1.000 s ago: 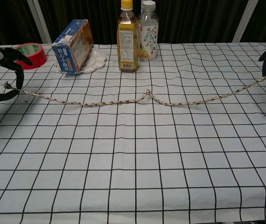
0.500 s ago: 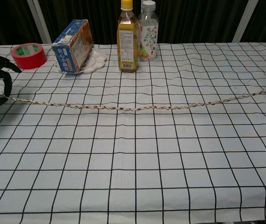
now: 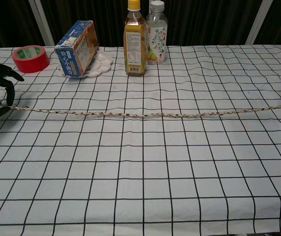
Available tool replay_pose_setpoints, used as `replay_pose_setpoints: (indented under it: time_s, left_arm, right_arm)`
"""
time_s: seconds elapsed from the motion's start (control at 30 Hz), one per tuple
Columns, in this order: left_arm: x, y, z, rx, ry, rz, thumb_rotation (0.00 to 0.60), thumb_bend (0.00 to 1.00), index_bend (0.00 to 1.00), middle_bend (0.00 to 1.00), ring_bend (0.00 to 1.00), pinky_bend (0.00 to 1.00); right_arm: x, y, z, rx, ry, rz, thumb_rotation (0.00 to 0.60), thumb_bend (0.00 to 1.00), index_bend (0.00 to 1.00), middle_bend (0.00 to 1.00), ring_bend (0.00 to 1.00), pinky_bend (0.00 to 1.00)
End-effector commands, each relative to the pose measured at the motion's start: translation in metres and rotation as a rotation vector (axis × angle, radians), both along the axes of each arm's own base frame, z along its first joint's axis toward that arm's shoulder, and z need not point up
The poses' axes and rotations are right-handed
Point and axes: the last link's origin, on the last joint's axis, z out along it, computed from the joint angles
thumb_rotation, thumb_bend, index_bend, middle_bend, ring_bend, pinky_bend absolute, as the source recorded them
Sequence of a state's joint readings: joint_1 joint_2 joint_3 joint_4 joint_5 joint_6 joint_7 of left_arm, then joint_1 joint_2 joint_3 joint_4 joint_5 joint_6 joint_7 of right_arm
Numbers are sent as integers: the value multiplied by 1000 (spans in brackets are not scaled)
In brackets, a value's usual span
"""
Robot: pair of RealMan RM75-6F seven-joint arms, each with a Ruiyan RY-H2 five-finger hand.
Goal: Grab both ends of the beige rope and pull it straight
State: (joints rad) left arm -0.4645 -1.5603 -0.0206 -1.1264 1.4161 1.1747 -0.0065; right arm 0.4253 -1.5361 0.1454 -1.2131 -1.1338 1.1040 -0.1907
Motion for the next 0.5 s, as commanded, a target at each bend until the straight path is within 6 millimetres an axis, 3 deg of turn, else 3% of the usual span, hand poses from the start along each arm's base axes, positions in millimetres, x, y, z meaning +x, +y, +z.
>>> replay_pose_setpoints:
  time_s: [0.03,0.27,0.5]
  left_arm:
    - [0,0,-1,-1,0,0,600,455,611,146,0,0]
    - [-3,-1,-3,-11,2,15,600,426,510,146,0,0]
    - [-3,-2,-2,-16,6,24,600,373,382,139,0,0]
  right_arm:
    - [-2,2,-5,13,1,-1,600,525,575,187,0,0]
    - [-5,7,-12,37,14,-8,600,389,409,134,0,0]
    - [-5,8,-11,38,15,-18,600,194,312,108,0,0]
